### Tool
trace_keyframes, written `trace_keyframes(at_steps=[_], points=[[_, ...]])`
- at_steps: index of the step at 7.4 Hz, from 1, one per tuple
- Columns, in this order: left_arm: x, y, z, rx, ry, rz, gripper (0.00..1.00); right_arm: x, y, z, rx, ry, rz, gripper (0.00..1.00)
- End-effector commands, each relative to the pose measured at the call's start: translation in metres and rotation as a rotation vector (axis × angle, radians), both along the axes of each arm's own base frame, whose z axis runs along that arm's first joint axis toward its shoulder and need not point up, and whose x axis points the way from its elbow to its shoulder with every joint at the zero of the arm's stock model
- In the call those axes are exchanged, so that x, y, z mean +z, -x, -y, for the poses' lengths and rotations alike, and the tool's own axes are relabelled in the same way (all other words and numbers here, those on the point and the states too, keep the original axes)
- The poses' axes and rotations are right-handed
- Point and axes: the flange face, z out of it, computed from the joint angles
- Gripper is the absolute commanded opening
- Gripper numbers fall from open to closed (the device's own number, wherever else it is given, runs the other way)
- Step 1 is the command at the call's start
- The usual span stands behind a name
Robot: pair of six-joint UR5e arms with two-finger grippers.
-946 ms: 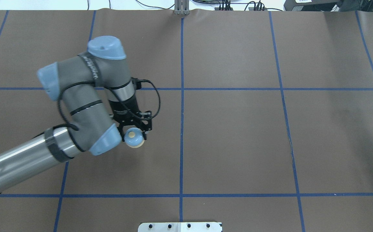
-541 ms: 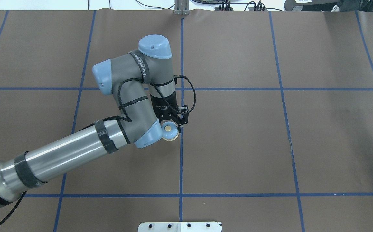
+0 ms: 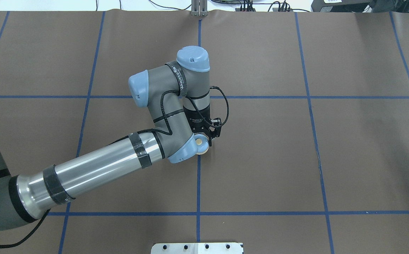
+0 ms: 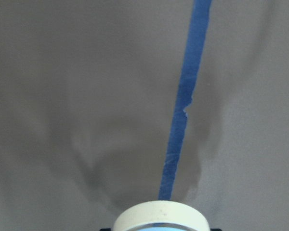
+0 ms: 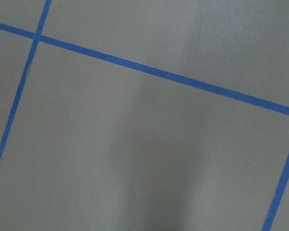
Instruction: Place and press bell with both arms
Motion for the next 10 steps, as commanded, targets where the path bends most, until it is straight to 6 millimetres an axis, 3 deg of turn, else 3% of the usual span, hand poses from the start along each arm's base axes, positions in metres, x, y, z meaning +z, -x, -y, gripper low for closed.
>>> trace_keyframes(at_steps=[1, 4, 7, 10], points=[[0.0045, -0.0023, 0.0002, 0.001, 0.003, 0.008, 0.12, 0.0004, 0.0013, -0.0001, -0.003, 0.001, 0.000, 1.00], [0.0068, -0.0033, 0.0009, 0.001, 0.004, 0.009, 0.22, 0.0004, 0.0021, -0.0002, -0.003, 0.004, 0.000, 1.00], [0.0068, -0.0048, -0.0011, 0.004, 0.004, 0.009, 0.41, 0.0004, 0.0014, -0.0001, -0.001, 0.004, 0.000, 1.00], [0.0076, -0.0100, -0.0054, 0.011, 0.002, 0.005, 0.45, 0.0004, 0.0014, -0.0001, -0.001, 0.004, 0.000, 1.00]])
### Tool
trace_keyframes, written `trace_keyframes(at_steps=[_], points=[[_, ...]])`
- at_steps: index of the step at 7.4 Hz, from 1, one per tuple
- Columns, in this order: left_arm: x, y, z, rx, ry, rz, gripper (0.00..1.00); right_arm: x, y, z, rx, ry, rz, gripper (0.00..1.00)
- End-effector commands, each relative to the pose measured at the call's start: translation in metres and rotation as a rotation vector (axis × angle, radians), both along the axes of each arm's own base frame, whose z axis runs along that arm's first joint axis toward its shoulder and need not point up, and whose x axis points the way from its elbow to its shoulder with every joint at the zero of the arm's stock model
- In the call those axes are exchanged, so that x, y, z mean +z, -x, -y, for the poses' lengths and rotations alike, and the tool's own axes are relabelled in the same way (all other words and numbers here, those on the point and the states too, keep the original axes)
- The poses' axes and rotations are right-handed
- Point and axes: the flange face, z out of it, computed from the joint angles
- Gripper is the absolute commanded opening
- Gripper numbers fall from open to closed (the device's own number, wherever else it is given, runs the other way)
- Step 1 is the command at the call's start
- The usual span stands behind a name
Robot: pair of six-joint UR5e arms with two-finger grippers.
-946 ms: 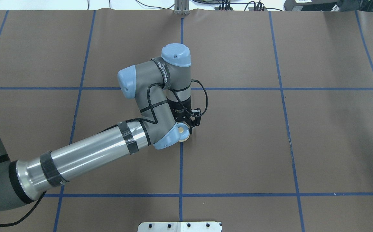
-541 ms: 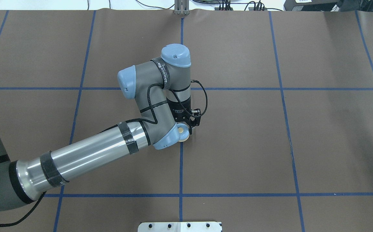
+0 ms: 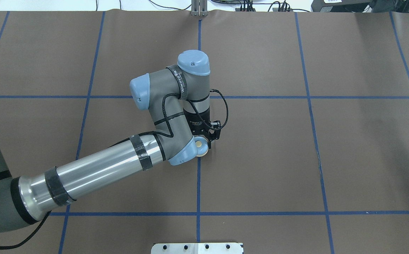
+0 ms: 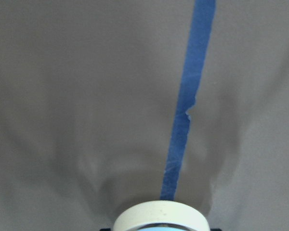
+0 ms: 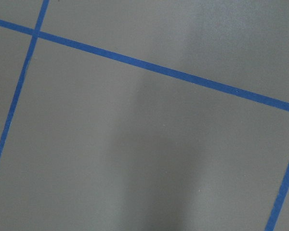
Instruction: Place and press bell with both arms
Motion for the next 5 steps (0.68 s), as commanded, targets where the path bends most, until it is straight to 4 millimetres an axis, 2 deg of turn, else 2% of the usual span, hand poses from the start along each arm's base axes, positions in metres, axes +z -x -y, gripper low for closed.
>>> trace_keyframes(at_steps=[1, 2, 3, 4, 5], points=[[0.0009, -0.0032, -0.0036, 0.005, 0.001, 0.000, 0.51, 0.0000, -0.0002, 0.0000, 0.000, 0.000, 0.000, 1.00], [0.0009, -0.0032, -0.0037, 0.005, 0.001, 0.000, 0.61, 0.0000, -0.0002, 0.0000, 0.000, 0.000, 0.000, 1.00], [-0.0004, -0.0033, -0.0036, 0.005, 0.000, -0.001, 0.83, 0.0000, -0.0002, 0.0000, 0.000, 0.000, 0.000, 1.00], [0.0001, -0.0033, -0.0036, 0.005, -0.002, -0.005, 0.95, -0.0002, 0.0005, 0.0000, 0.002, 0.002, 0.000, 1.00], [-0.0001, -0.0039, -0.0032, 0.004, -0.009, -0.013, 0.99, -0.0001, 0.0012, 0.0000, 0.000, 0.002, -0.001, 1.00]])
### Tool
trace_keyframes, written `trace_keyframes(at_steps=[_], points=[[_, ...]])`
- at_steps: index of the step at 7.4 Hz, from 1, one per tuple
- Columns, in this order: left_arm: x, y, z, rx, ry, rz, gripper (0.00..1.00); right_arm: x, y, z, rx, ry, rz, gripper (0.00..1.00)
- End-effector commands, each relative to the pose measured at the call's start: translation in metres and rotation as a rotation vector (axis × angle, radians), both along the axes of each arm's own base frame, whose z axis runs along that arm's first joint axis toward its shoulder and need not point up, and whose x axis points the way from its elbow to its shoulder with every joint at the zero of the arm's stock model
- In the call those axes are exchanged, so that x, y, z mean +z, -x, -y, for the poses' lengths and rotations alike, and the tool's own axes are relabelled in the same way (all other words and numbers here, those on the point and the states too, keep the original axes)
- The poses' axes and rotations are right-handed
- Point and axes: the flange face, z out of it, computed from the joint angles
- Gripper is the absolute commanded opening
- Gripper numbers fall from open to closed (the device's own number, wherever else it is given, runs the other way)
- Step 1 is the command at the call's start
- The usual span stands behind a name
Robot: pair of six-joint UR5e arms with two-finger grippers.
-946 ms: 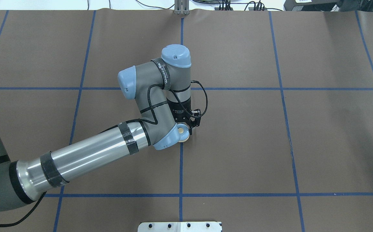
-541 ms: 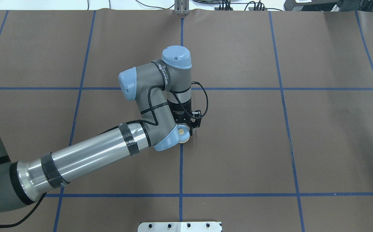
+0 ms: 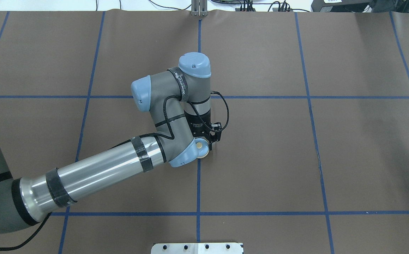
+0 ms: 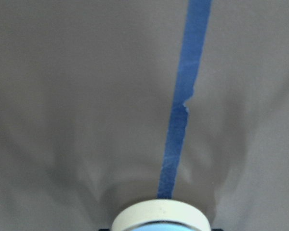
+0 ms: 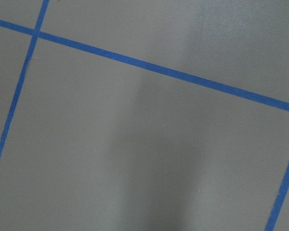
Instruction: Place and press bell with both arms
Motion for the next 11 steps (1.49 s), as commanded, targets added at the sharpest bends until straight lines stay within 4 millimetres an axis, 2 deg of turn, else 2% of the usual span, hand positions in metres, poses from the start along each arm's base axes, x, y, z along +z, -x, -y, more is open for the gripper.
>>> trace_keyframes(at_steps=[1, 2, 3, 4, 5, 6, 7, 8, 9, 10, 11], points=[[0.000, 0.000, 0.001, -0.002, -0.006, -0.008, 0.99, -0.004, 0.004, 0.002, -0.004, -0.006, -0.001, 1.00], [-0.011, 0.019, 0.019, -0.032, -0.010, -0.023, 0.99, -0.029, 0.022, 0.018, 0.034, 0.034, 0.008, 1.00], [-0.028, 0.044, 0.033, -0.063, -0.029, -0.053, 0.99, -0.060, 0.050, 0.035, 0.055, 0.059, 0.016, 1.00], [-0.034, 0.082, 0.052, -0.107, -0.036, -0.066, 0.98, -0.085, 0.076, 0.042, 0.067, 0.040, -0.009, 1.00], [-0.025, 0.123, 0.057, -0.130, -0.021, -0.074, 0.98, -0.123, 0.117, 0.040, 0.108, 0.044, -0.041, 1.00], [0.003, 0.170, 0.044, -0.141, -0.025, -0.101, 0.98, -0.177, 0.168, 0.043, 0.194, 0.087, -0.034, 1.00], [0.030, 0.211, 0.028, -0.135, -0.071, -0.131, 0.98, -0.213, 0.216, 0.034, 0.241, 0.152, -0.012, 1.00], [0.060, 0.244, 0.023, -0.116, -0.120, -0.142, 0.98, -0.250, 0.275, 0.017, 0.258, 0.188, 0.006, 0.98], [0.084, 0.277, 0.022, -0.115, -0.158, -0.147, 0.98, -0.289, 0.345, -0.012, 0.315, 0.200, 0.002, 0.94], [0.108, 0.312, 0.015, -0.116, -0.187, -0.147, 0.98, -0.310, 0.387, -0.037, 0.342, 0.223, 0.013, 0.78], [0.131, 0.348, 0.005, -0.118, -0.218, -0.146, 0.98, -0.331, 0.423, -0.058, 0.332, 0.247, -0.010, 0.45]])
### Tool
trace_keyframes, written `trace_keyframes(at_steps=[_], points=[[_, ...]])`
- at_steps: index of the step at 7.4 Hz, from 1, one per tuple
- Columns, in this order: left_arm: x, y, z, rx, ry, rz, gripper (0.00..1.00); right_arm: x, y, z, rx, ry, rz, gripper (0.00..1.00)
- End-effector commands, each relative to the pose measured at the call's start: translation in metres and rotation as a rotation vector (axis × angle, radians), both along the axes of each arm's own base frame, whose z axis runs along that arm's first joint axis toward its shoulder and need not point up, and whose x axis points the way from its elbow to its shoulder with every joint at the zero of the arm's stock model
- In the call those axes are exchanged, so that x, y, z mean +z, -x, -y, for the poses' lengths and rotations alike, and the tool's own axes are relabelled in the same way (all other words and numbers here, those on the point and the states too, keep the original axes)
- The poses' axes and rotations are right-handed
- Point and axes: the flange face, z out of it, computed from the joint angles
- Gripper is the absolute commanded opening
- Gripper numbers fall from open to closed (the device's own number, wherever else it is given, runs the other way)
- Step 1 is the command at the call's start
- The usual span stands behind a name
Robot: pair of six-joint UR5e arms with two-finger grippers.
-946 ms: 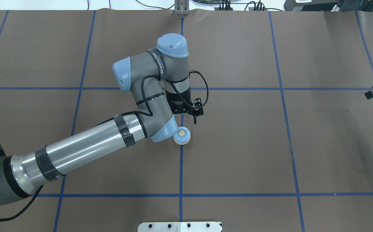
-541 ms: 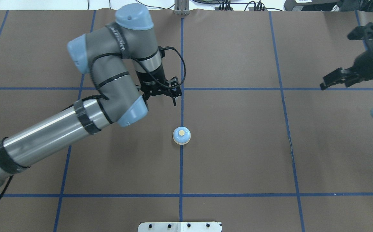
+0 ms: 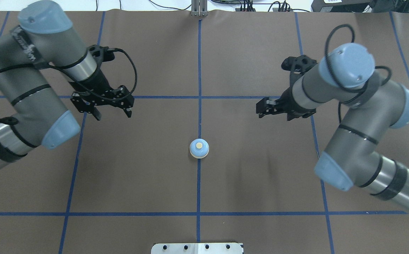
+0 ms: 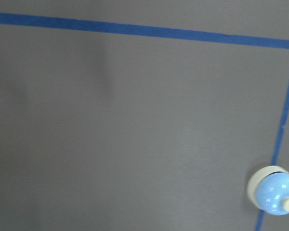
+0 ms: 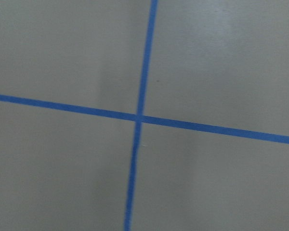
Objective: Place and press bell with both arms
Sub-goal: 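Lift the left gripper away from the bell while the right arm reaches toward it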
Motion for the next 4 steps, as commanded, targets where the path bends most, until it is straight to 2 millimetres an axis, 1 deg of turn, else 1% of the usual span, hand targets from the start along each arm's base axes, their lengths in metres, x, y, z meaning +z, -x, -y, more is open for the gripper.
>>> trace_keyframes(at_steps=[1, 2, 3, 4], points=[[0.042, 0.067, -0.015, -0.004, -0.061, 0.006, 0.98, -0.069, 0.102, -0.038, 0.026, 0.012, -0.079, 0.08], [0.043, 0.075, -0.011, -0.015, -0.067, 0.008, 0.98, -0.095, 0.139, -0.041, 0.007, 0.022, -0.095, 0.00], [0.041, 0.076, -0.011, -0.016, -0.072, 0.005, 0.98, -0.100, 0.151, -0.050, -0.007, 0.026, -0.090, 0.00], [0.040, 0.079, -0.010, -0.022, -0.072, 0.004, 0.98, -0.111, 0.160, -0.051, -0.007, 0.035, -0.084, 0.00]])
